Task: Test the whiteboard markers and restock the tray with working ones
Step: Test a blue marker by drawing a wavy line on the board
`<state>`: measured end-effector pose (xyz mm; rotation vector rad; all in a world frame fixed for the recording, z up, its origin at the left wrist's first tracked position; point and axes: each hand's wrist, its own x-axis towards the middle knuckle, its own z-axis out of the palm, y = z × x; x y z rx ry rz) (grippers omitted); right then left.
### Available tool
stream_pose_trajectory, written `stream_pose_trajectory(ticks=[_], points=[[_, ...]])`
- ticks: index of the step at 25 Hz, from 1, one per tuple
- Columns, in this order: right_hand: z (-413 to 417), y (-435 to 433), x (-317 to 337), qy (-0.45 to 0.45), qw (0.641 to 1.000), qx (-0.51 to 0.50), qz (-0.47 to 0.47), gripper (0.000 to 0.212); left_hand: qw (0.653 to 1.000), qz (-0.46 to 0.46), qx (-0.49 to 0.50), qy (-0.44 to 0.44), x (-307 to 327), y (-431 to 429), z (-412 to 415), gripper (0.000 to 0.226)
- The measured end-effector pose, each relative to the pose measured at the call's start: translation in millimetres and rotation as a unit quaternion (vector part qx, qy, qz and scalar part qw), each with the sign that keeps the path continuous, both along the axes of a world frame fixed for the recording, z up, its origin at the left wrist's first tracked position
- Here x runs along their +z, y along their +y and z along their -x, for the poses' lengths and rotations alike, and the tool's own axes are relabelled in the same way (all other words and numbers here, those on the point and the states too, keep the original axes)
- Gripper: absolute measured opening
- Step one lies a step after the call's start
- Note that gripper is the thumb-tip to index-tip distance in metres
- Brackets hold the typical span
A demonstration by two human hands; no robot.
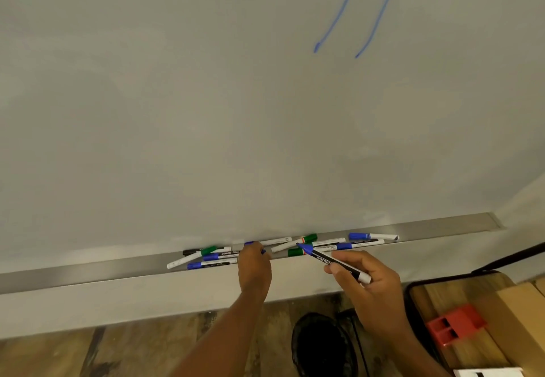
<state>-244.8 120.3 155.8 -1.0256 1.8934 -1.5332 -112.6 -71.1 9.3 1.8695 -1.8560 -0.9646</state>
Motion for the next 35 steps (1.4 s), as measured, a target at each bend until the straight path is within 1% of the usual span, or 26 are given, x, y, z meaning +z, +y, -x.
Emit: stream_pose_trajectory(ticks=[2, 3, 4, 5, 6, 8, 9, 10, 11, 13, 15, 19, 22, 26, 28, 32, 35], points=[[1, 0, 2, -0.001, 1.0, -0.002, -0.014, 0.032, 0.998, 0.025, 0.029, 0.044, 11, 3, -1, 0.013], [1, 0, 3, -0.003, 1.0, -0.006, -0.016, 0.034, 0.994, 0.039, 0.057, 0.088, 20, 5, -2, 0.011], [1, 0, 4, -0.005, 1.0, -0.01, -0.015, 0.035, 0.984, 0.034, 0.091, 0.149, 31, 9, -3, 0.01], [1, -1, 5, -0.007, 1.0, -0.013, -0.012, 0.035, 0.966, 0.001, 0.125, 0.228, 43, 13, -4, 0.008], [0, -2, 7, -0.008, 1.0, -0.013, -0.008, 0.036, 0.936, -0.051, 0.15, 0.315, 57, 19, -6, 0.007], [-1, -5, 9, -0.008, 1.0, -0.014, -0.003, 0.035, 0.853, -0.156, 0.167, 0.469, 86, 31, -13, 0.008], [-2, -7, 11, -0.006, 1.0, -0.014, 0.0, 0.032, 0.813, -0.187, 0.165, 0.526, 101, 37, -16, 0.01], [-4, -9, 14, -0.001, 1.0, -0.012, 0.004, 0.028, 0.781, -0.203, 0.16, 0.568, 114, 42, -19, 0.013], [-7, -11, 17, 0.008, 1.0, -0.008, 0.008, 0.024, 0.76, -0.211, 0.154, 0.595, 125, 47, -21, 0.018], [-12, -12, 24, 0.028, 0.999, -0.001, 0.016, 0.025, 0.742, -0.216, 0.149, 0.617, 143, 58, -23, 0.026], [-16, -13, 29, 0.043, 0.999, -0.003, 0.026, 0.029, 0.736, -0.22, 0.143, 0.624, 155, 66, -22, 0.032], [-21, -14, 33, 0.054, 0.998, -0.005, 0.041, 0.021, 0.727, -0.237, 0.128, 0.631, 162, 74, -22, 0.035], [-22, -12, 29, 0.057, 0.997, -0.001, 0.042, 0.019, 0.731, -0.237, 0.12, 0.629, 162, 76, -22, 0.035], [-23, -10, 24, 0.095, 0.995, 0.002, 0.028, 0.026, 0.752, -0.219, 0.108, 0.612, 160, 80, -22, 0.031], [-24, -10, 23, 0.114, 0.993, 0.006, 0.026, 0.024, 0.771, -0.199, 0.1, 0.597, 161, 84, -22, 0.027], [-31, -8, 27, 0.124, 0.992, 0.029, 0.02, 0.016, 0.808, -0.116, 0.119, 0.565, 161, 93, -21, 0.026], [-37, -8, 26, 0.122, 0.991, 0.061, 0.013, 0.017, 0.808, -0.078, 0.124, 0.57, 164, 100, -20, 0.021]])
